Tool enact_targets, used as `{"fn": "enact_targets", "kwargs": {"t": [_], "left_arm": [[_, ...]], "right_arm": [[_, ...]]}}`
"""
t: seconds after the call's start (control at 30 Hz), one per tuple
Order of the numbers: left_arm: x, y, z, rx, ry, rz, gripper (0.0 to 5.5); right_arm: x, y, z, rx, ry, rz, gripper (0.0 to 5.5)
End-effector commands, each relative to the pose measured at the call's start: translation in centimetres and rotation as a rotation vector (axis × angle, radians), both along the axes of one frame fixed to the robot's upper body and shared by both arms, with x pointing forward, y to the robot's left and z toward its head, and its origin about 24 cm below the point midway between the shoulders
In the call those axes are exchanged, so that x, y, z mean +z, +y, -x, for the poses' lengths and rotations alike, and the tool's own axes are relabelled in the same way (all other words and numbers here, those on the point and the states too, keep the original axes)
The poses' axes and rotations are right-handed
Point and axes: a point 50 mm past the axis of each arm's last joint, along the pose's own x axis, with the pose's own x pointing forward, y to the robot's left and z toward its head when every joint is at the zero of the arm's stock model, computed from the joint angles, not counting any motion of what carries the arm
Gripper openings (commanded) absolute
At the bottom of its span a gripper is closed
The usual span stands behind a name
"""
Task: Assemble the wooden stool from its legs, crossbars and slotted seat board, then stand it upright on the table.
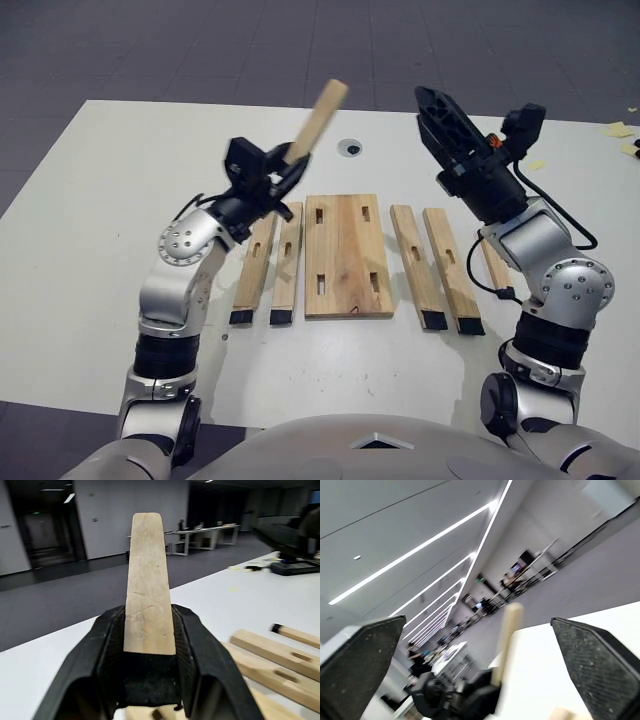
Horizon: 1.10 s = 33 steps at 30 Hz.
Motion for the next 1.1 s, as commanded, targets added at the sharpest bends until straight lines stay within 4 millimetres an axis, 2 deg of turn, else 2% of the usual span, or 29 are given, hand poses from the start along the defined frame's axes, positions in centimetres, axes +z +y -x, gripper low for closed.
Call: {"fn": "enact_targets", "kwargs": {"t": [0.03, 0.23, 0.37, 0.47, 0.77, 1.1], "left_arm": [[0.0, -1.7, 1.0, -0.077, -0.014, -0.009, 1.30], [-0.6, -2.4, 1.6, -0.105, -0.011, -0.043, 1.30], [-0.8, -2.5, 1.7, -0.099, -0.010, -0.056, 1.30], [-1.0, -2.7, 1.9, -0.101, -0.005, -0.062, 1.30], [-0.8, -3.4, 2.5, -0.115, -0.052, -0.127, 1.30], [-1.0, -3.4, 2.5, -0.102, -0.052, -0.137, 1.30]], "right_arm": [[-0.9, 1.2, 0.3, 0.012, 0.086, 0.084, 5.40], [-0.6, 1.5, -0.2, -0.057, 0.113, 0.117, 5.40], [0.0, 1.1, -0.4, -0.078, 0.106, 0.073, 4.75], [0.2, 1.1, 0.4, -0.012, 0.085, 0.040, 4.29], [-0.9, 1.4, 0.6, -0.050, 0.194, 0.049, 2.90], [-0.5, 0.7, 0.7, -0.053, 0.172, -0.017, 1.40]]}}
